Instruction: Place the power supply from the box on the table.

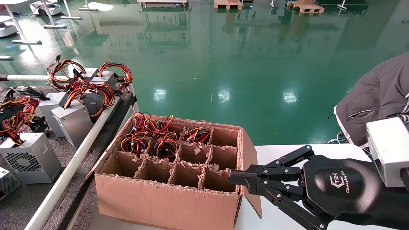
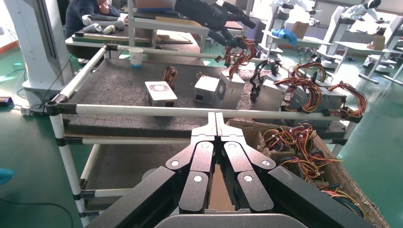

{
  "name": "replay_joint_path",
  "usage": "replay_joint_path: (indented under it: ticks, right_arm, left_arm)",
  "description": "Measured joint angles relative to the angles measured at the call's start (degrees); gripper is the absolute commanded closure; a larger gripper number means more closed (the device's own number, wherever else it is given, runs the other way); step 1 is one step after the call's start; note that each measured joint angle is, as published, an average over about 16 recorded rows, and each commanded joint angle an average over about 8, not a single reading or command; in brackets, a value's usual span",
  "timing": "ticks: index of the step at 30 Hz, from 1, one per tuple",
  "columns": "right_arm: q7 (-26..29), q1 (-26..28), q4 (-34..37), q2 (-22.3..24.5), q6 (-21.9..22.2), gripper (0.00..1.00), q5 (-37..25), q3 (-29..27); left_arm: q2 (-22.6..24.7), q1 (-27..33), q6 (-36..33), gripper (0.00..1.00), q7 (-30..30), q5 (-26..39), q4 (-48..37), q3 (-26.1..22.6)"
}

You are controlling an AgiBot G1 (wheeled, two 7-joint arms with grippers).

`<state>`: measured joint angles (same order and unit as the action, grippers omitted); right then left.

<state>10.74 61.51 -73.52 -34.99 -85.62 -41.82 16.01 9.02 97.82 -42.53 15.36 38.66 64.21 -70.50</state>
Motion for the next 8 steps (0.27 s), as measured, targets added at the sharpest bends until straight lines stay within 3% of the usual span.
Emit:
replay_joint_path:
  ticks: [6, 7, 8]
  right_arm:
    - [0.0, 0.0, 0.0, 0.0, 0.0, 0.08, 0.0, 0.0]
    - [0.0, 0.0, 0.0, 0.0, 0.0, 0.0, 0.0, 0.0]
    - [0.0, 0.0, 0.0, 0.0, 0.0, 0.0, 0.0, 0.0]
  left_arm:
    - [-0.03, -0.11, 0.33, 0.0, -0.07, -0.04, 0.23, -0.04]
    - [-0.04, -0.13, 0.38, 0.0, -0.08, -0.04, 0.26, -0.05]
    - [-0.04, -0.14, 0.42, 0.0, -0.09, -0.05, 0.29, -0.05]
